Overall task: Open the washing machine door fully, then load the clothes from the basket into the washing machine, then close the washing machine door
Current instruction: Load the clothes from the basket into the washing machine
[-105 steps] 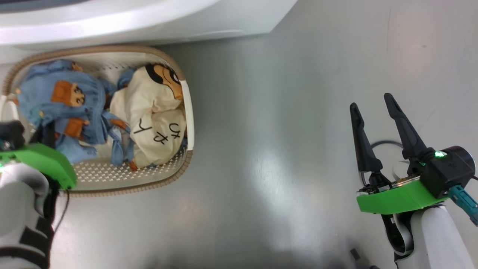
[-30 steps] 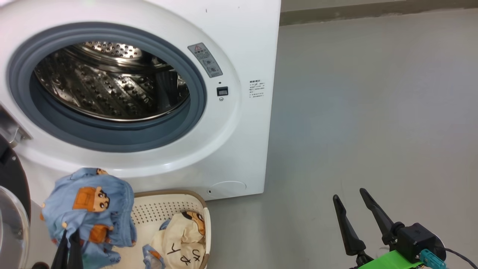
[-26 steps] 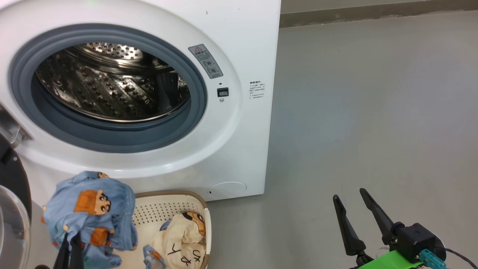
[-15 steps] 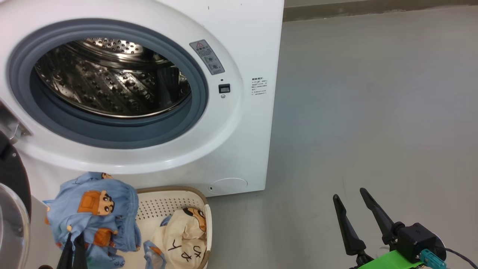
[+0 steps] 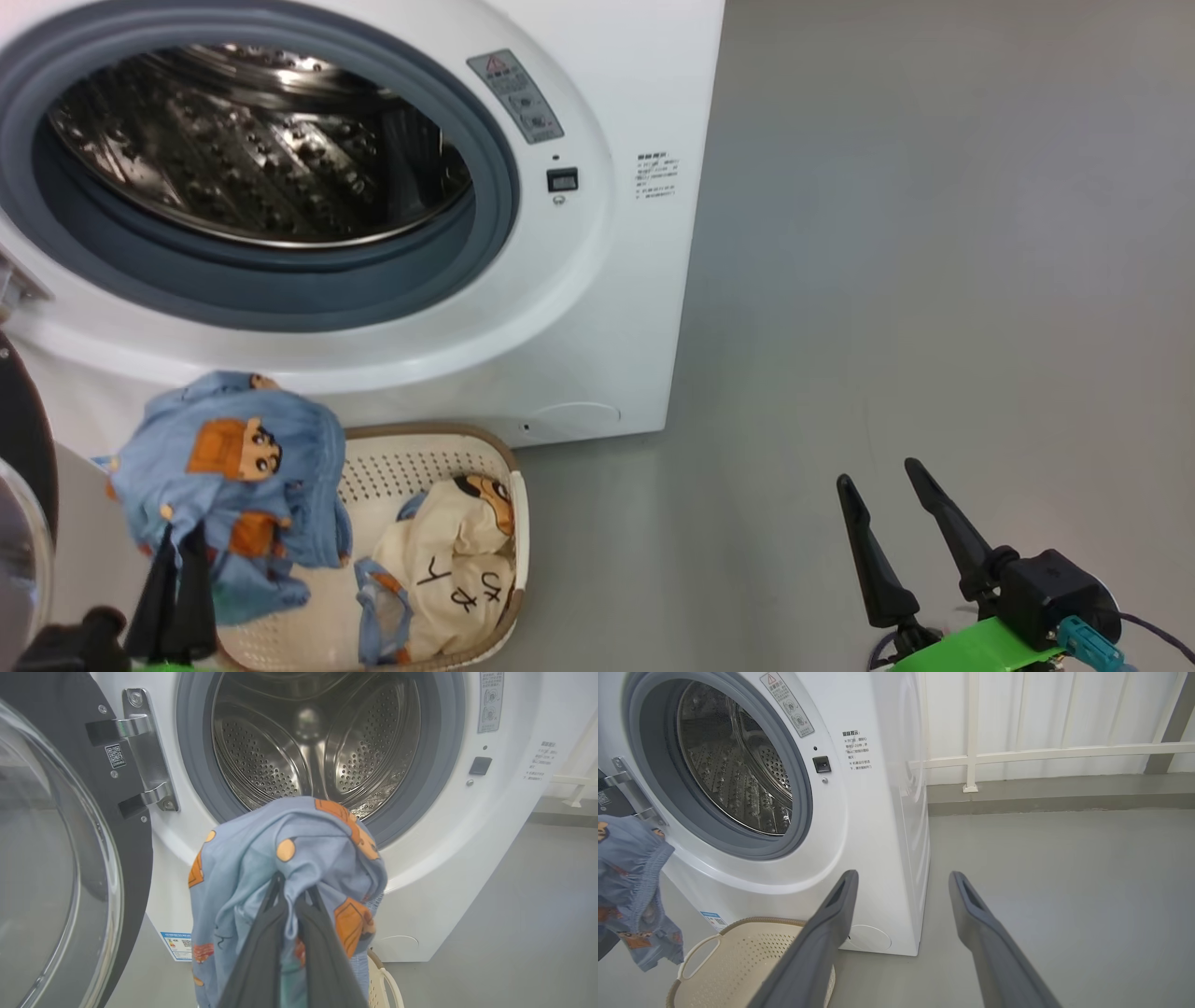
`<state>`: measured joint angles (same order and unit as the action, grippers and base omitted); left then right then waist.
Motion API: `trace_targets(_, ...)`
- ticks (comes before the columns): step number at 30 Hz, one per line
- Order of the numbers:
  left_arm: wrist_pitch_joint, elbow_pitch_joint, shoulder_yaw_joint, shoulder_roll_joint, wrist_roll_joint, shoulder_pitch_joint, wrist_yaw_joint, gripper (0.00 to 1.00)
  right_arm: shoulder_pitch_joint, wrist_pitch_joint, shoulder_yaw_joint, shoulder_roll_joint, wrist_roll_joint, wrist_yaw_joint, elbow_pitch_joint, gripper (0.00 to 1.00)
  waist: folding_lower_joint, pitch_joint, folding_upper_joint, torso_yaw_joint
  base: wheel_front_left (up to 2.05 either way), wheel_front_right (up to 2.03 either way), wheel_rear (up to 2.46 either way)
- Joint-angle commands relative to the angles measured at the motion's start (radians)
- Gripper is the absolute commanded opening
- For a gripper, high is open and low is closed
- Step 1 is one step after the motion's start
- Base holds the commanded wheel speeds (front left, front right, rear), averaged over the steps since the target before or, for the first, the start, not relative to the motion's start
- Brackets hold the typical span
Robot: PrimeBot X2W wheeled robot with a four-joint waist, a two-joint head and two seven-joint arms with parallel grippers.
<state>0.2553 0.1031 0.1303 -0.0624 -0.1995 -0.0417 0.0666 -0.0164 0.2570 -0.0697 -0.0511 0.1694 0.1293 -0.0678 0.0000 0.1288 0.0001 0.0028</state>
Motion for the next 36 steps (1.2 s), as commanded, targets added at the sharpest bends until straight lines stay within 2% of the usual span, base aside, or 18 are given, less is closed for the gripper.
trace_targets(1, 0.006, -0.013, 0.03, -0.026, -0.008, 0.057, 0.004, 0.0, 0.036, 0.005, -0.02, 0.001, 0.0, 0.001, 0.031, 1.0, 0.0, 0.042, -0.0001, 0.003, 0.0, 0.0, 0.0)
trace_targets(17, 0.006, 0.066, 0.028, -0.071, -0.014, 0.291, 0.038, 0.0, 0.098, 0.005, -0.02, 0.001, -0.013, 0.001, 0.062, 1.0, 0.0, 0.209, -0.0001, -0.009, 0.0, 0.0, 0.0)
trace_targets(36, 0.004, 0.257, -0.046, -0.223, 0.008, 0.678, 0.06, 0.0, 0.167, 0.005, -0.058, 0.001, 0.019, 0.001, 0.067, 1.0, 0.0, 0.331, -0.0001, -0.1, 0.0, 0.0, 0.0)
